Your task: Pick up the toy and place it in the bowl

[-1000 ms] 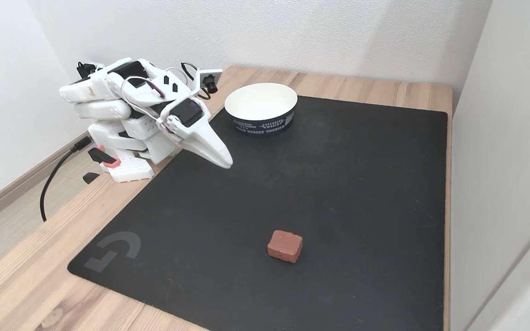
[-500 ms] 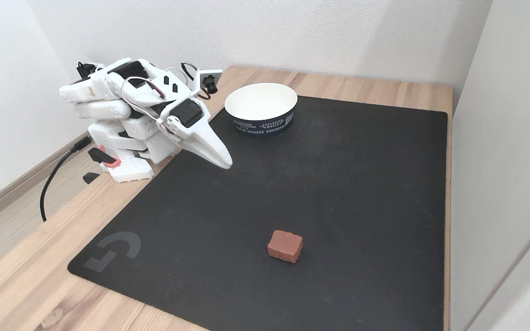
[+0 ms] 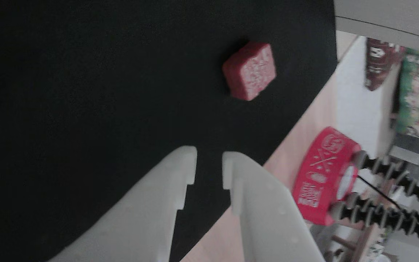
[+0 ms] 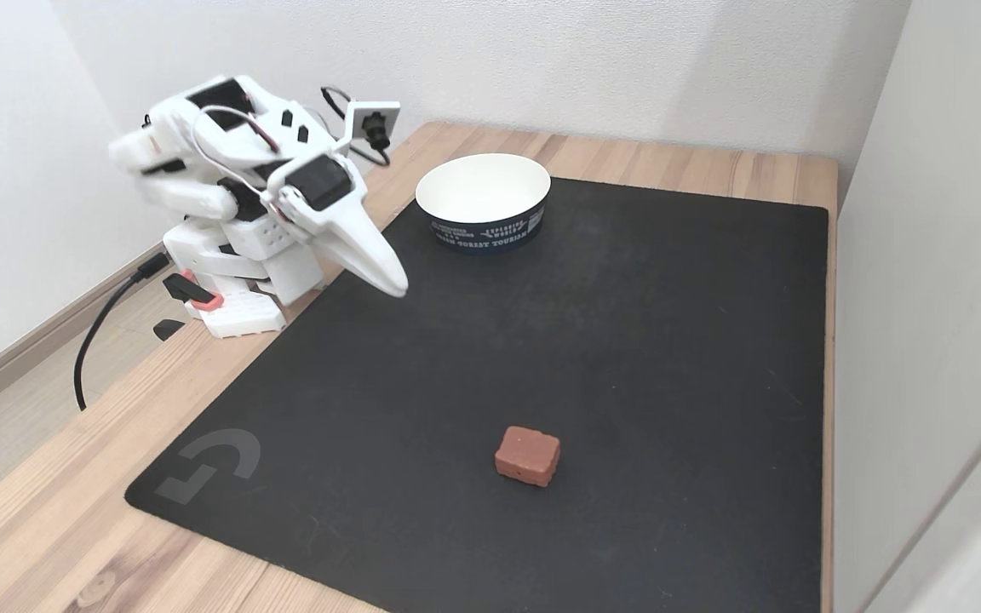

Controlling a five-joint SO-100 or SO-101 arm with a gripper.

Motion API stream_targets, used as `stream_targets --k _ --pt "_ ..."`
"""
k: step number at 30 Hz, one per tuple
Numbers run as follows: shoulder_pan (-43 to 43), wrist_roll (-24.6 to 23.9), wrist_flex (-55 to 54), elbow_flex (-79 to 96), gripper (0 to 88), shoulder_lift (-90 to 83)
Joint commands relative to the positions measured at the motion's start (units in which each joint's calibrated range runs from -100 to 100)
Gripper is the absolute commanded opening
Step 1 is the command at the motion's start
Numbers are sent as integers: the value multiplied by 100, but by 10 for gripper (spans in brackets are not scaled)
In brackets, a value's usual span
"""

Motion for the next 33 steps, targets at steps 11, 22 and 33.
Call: stream_targets --k 11,22,33 --pt "541 17 -63 -3399 24 3753" --pt "692 22 -394 -5391 24 6104" --pt "692 33 -114 -7815 24 8446"
